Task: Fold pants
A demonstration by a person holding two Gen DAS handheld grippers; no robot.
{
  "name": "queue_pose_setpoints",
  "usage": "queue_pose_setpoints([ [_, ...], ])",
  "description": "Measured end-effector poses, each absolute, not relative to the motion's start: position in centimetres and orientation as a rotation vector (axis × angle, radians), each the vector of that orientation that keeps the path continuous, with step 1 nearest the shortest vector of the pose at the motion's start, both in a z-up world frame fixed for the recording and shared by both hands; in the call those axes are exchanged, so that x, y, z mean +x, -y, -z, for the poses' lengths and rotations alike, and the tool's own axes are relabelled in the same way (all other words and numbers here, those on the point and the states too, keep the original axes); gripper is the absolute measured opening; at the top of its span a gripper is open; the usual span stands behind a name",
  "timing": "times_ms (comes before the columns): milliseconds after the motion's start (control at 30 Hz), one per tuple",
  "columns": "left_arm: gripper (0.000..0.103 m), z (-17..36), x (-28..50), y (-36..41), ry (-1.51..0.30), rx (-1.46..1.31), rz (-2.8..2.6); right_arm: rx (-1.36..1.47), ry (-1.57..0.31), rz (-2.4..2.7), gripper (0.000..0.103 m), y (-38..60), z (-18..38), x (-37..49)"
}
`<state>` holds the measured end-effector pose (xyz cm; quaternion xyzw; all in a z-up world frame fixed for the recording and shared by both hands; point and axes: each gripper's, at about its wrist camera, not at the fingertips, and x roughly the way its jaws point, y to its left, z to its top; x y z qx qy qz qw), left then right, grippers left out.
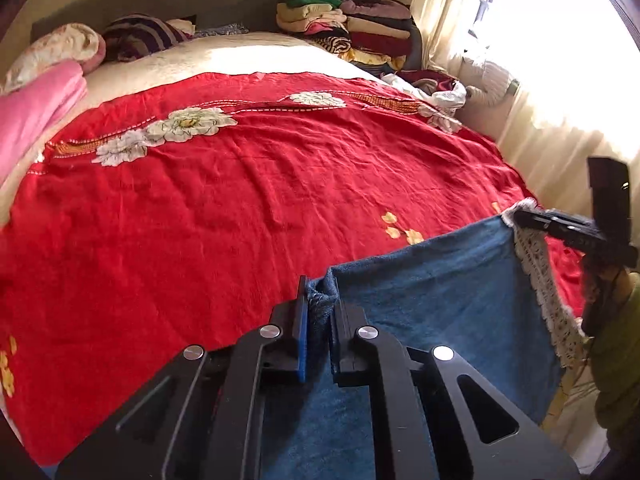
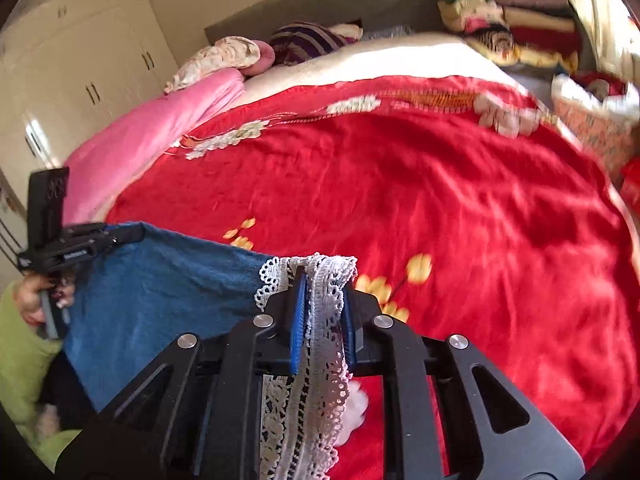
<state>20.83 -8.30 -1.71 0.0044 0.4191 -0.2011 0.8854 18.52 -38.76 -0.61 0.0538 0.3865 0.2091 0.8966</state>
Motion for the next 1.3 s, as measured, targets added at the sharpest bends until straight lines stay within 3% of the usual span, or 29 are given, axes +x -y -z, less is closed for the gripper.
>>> queue_pose_setpoints([
  [200, 0.01, 5.2, 21.5, 8.9, -0.924, 0.04, 0.37, 0.013, -0.881, -0.376, 0.011, 37.6, 3.8, 20.5],
  [300, 0.014, 6.0, 21.6, 8.6, -0.916, 0.032, 0.363, 0.018, -0.882, -0.355, 0.016, 37.8, 4.0, 20.6],
  [367, 0.015, 6.0, 21.7, 8.2, -0.914, 0.007, 0.372, -0.018, -0.881, -0.326, 0.024, 37.7, 3.9, 20.4],
  [500, 0.045, 4.3, 20.4, 7.0, -0.866, -0.016, 0.337, -0.042, -0.823, -0.281, 0.036, 38.0, 1.8, 18.8],
  [633, 0.052, 0.9, 16.6, 6.6, -0.773, 0.016, 0.315, -0.1, -0.706, -0.277, 0.042, 37.5, -1.7, 13.9],
  [800, 0.053, 1.0, 10.8, 8.1, -0.751, 0.089, 0.356, -0.116, -0.719, -0.409, 0.043, 34.4, -1.4, 7.5],
  [967, 0.053, 5.1, 7.2, 9.7, -0.844, 0.169, 0.384, -0.141, -0.836, -0.413, 0.043, 32.1, 2.0, 4.3],
  [1300, 0.058, 6.3, 6.6, 9.0, -0.831, 0.127, 0.371, -0.092, -0.894, -0.314, 0.044, 32.9, 4.3, 3.7],
])
